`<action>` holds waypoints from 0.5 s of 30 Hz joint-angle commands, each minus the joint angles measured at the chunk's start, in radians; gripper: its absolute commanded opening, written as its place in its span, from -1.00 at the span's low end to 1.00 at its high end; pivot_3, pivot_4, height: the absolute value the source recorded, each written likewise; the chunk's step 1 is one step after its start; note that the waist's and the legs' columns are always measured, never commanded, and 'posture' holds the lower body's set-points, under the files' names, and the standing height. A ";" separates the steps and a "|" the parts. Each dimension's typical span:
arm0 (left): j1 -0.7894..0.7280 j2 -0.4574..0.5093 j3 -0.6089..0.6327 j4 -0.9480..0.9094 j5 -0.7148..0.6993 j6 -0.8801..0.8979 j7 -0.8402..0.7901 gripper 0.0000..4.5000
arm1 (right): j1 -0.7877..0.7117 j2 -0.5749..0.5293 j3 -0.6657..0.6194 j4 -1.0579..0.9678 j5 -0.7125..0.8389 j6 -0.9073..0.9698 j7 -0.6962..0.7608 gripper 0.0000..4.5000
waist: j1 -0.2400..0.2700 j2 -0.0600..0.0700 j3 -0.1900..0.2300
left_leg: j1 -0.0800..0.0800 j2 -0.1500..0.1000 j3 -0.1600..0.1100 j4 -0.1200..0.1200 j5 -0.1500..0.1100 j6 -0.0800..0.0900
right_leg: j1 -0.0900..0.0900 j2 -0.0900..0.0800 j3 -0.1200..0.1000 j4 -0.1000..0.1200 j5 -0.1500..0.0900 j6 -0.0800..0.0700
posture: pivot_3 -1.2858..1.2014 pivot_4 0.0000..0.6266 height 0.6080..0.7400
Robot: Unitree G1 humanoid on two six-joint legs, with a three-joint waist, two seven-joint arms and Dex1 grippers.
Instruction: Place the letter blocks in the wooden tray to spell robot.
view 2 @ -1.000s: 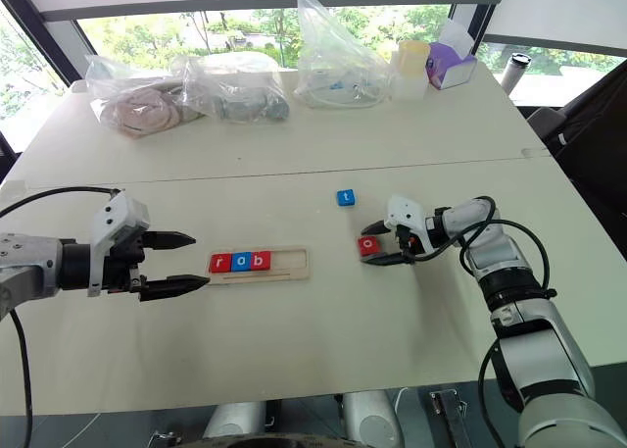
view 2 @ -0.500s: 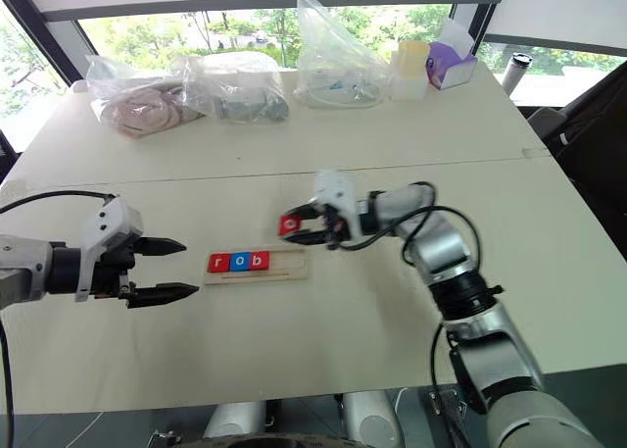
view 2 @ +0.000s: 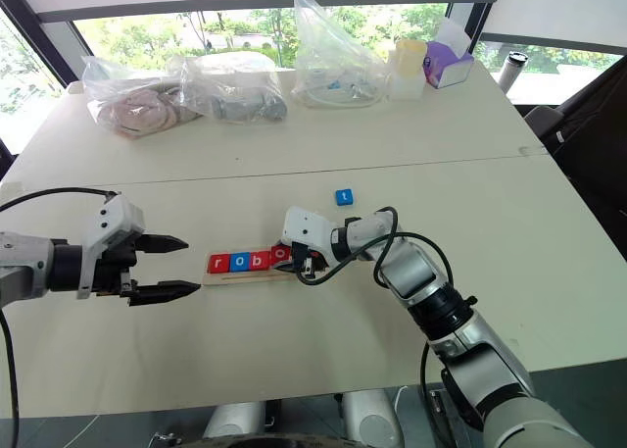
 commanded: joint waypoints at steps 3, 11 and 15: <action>-0.033 -0.007 -0.010 -0.008 0.001 -0.014 0.013 1.00 | -0.009 0.025 -0.007 0.021 0.003 -0.021 -0.009 -0.46 | 0.000 0.000 0.000 | 0.000 0.000 0.000 0.000 0.000 0.000 | 0.000 0.000 0.000 0.000 0.000 0.000 | 0.03 -0.52 1.00; -0.042 -0.009 -0.017 0.008 0.012 -0.028 0.020 1.00 | -0.012 0.033 -0.008 0.044 -0.025 -0.072 -0.029 0.87 | 0.000 0.000 0.000 | 0.000 0.000 0.000 0.000 0.000 0.000 | 0.000 0.000 0.000 0.000 0.000 0.000 | 0.03 -0.52 1.00; -0.045 -0.010 -0.020 0.011 0.015 -0.030 0.023 1.00 | -0.019 0.024 -0.020 0.046 -0.040 -0.107 -0.034 0.99 | 0.000 0.000 0.000 | 0.000 0.000 0.000 0.000 0.000 0.000 | 0.000 0.000 0.000 0.000 0.000 0.000 | 0.03 -0.52 1.00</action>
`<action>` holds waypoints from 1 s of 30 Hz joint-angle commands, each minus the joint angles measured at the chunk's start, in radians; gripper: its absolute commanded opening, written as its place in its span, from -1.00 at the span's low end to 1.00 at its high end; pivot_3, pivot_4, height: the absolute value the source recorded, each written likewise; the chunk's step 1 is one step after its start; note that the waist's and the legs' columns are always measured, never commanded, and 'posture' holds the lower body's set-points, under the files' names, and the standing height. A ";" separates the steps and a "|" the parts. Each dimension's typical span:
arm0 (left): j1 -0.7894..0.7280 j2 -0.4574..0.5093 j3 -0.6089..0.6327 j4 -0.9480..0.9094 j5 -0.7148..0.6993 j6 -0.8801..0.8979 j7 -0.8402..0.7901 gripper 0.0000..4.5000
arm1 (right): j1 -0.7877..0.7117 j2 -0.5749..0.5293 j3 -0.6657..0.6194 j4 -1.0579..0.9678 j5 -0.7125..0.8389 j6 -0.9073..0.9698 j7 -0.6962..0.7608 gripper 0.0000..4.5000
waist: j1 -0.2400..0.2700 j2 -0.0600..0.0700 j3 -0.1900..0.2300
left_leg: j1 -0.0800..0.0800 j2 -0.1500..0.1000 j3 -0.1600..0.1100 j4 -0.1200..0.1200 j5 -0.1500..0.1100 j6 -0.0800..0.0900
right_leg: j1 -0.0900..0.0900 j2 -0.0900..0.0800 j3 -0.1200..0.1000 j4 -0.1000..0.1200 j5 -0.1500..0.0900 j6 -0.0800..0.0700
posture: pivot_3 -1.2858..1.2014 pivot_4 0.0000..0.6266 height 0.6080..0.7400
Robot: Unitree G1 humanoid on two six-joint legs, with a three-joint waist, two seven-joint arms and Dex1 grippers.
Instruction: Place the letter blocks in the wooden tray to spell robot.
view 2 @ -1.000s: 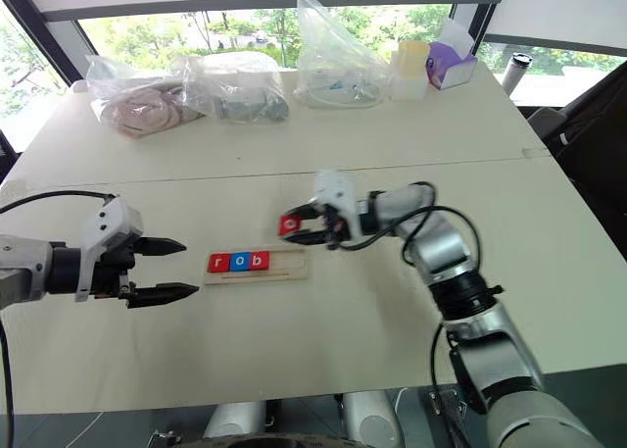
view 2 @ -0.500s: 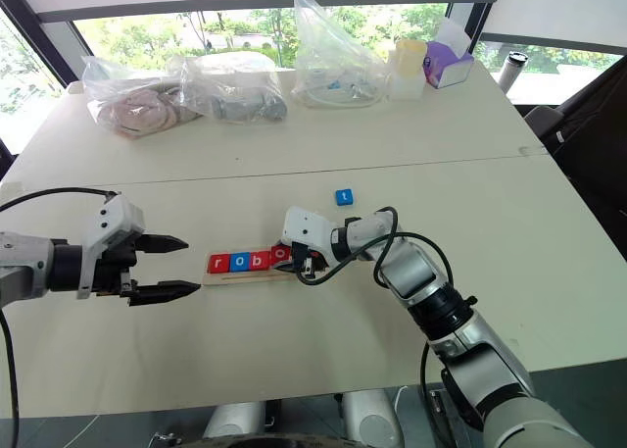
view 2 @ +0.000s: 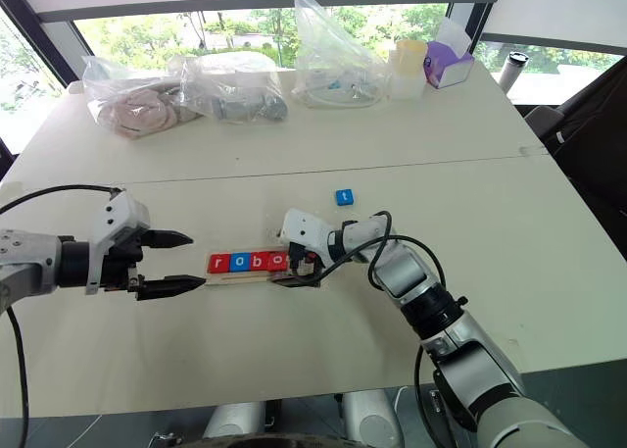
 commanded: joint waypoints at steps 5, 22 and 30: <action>-0.011 -0.001 0.007 -0.005 0.009 -0.023 0.008 1.00 | -0.057 0.003 -0.115 -0.039 0.055 0.016 -0.027 0.99 | 0.000 0.000 0.000 | 0.000 0.000 0.000 0.000 0.000 0.000 | 0.000 0.000 0.000 0.000 0.000 0.000 | 0.03 -0.52 1.00; -0.032 -0.017 -0.016 0.011 0.026 -0.034 0.013 1.00 | 0.102 -0.052 -0.067 -0.198 0.056 -0.012 -0.031 0.99 | 0.000 0.000 0.000 | 0.001 0.000 0.001 0.000 0.000 0.000 | 0.000 0.000 0.000 0.000 -0.001 0.001 | 0.03 -0.52 1.00; -0.040 -0.040 -0.029 -0.004 0.035 -0.026 0.044 1.00 | 0.050 -0.025 -0.057 0.007 -0.019 -0.165 -0.074 0.99 | 0.000 -0.001 0.000 | 0.001 0.000 0.001 0.000 0.000 0.000 | 0.000 0.000 0.001 0.000 0.000 0.000 | 0.03 -0.52 1.00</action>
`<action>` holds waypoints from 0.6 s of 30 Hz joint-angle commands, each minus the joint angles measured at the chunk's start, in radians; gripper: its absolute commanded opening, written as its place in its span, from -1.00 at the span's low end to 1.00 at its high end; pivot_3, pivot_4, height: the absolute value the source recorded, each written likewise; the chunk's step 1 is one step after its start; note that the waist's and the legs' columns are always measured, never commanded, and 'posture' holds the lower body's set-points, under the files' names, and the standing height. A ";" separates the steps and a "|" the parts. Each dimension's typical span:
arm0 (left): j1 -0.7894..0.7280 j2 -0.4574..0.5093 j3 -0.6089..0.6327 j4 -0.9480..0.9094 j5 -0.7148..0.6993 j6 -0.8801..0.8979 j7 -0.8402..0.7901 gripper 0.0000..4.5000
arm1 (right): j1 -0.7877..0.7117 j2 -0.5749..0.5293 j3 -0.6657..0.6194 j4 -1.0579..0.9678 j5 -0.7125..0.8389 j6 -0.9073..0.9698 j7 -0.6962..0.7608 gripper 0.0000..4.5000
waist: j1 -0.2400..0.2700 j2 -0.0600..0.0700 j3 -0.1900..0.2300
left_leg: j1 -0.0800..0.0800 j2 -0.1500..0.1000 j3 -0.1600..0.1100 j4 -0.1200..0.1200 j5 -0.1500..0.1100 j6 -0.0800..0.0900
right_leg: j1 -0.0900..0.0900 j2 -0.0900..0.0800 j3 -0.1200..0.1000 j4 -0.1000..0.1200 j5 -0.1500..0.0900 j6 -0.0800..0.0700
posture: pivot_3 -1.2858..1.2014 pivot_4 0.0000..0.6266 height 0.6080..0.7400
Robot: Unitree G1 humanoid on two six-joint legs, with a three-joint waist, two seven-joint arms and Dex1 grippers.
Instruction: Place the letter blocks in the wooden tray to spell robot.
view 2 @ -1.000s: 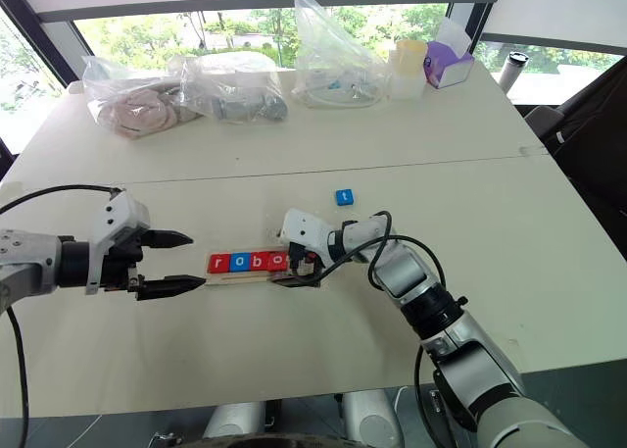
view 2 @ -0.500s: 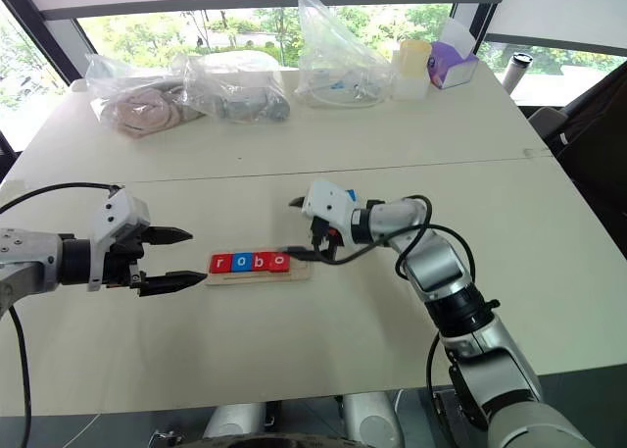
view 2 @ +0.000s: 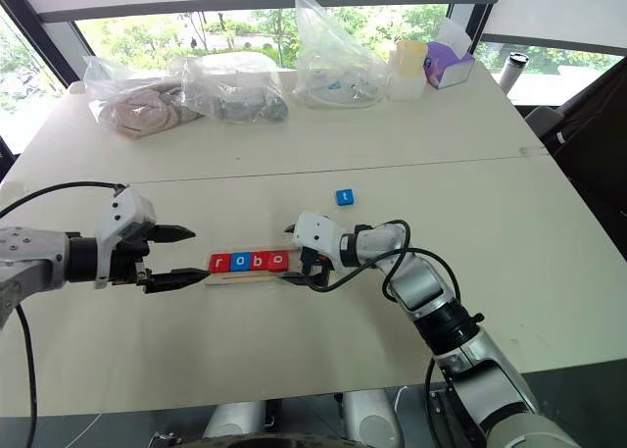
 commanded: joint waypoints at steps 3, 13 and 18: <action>-0.006 0.001 0.016 -0.025 0.001 -0.008 0.012 1.00 | -0.050 0.022 -0.015 0.075 -0.024 -0.089 -0.018 0.99 | -0.001 0.000 0.000 | 0.000 0.000 0.000 0.000 0.000 0.000 | 0.000 0.000 0.000 0.000 0.000 0.000 | 0.03 -0.52 1.00; 0.002 -0.006 0.020 -0.037 -0.006 -0.002 0.022 1.00 | -0.028 0.025 -0.076 -0.051 0.099 -0.009 0.041 0.99 | 0.001 0.000 0.000 | 0.000 0.000 0.000 0.000 0.000 0.000 | 0.000 0.000 0.000 0.000 0.001 -0.001 | 0.03 -0.52 1.00; -0.021 -0.008 0.041 -0.021 -0.023 0.002 0.016 1.00 | -0.057 0.014 -0.243 -0.156 0.260 0.221 -0.015 0.99 | 0.001 0.000 0.000 | 0.000 0.000 0.000 0.000 0.000 0.000 | 0.000 0.000 0.000 0.001 0.001 -0.001 | 0.03 -0.52 1.00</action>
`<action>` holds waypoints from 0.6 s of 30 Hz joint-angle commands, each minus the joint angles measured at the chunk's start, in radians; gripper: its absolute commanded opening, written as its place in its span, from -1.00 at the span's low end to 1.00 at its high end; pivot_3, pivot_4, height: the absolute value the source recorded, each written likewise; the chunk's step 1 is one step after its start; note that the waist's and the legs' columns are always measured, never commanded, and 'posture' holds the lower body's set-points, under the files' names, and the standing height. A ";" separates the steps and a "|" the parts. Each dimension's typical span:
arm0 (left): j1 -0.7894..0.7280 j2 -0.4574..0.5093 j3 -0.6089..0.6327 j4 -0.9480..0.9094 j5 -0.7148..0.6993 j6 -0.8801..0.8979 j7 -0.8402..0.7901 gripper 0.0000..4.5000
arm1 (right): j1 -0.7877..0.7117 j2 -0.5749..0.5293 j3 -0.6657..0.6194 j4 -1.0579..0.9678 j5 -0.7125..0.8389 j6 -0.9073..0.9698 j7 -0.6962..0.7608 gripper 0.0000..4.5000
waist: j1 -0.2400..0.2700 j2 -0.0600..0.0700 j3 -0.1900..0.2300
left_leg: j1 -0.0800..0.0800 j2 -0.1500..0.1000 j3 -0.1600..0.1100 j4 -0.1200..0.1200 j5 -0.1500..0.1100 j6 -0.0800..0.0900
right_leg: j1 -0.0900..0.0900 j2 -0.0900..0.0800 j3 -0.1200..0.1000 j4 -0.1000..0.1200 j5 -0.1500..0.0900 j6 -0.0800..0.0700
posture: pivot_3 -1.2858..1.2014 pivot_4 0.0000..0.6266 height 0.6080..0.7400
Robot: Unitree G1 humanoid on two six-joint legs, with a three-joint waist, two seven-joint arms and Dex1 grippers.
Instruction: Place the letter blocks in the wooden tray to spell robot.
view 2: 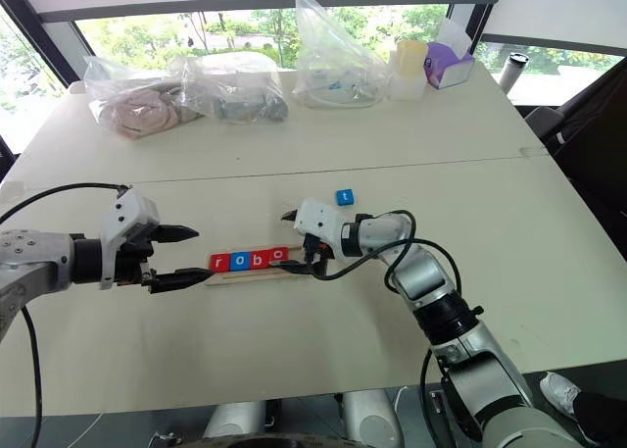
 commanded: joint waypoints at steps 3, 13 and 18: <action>-0.103 -0.045 0.050 0.018 -0.057 0.010 0.037 1.00 | -0.067 0.021 -0.179 -0.051 0.001 0.295 -0.291 0.99 | 0.003 0.000 0.000 | -0.001 0.000 0.000 0.001 0.000 0.000 | 0.000 0.000 0.000 0.000 0.001 -0.001 | 0.03 -0.52 1.00; -0.137 -0.072 -0.022 0.044 -0.006 -0.020 0.052 1.00 | -0.084 0.279 -0.223 0.086 -0.169 0.500 -0.803 0.99 | -0.004 -0.002 -0.001 | -0.001 0.000 0.001 -0.002 0.000 0.000 | -0.003 0.001 0.002 0.001 0.001 -0.001 | 0.03 -0.52 1.00; -0.140 -0.078 -0.029 0.036 -0.004 -0.015 0.057 1.00 | -0.111 0.348 -0.253 0.182 -0.204 0.468 -0.933 0.99 | 0.000 -0.002 -0.001 | -0.002 0.000 0.001 0.000 0.000 0.000 | -0.002 0.000 0.002 0.001 0.002 0.000 | 0.03 -0.52 1.00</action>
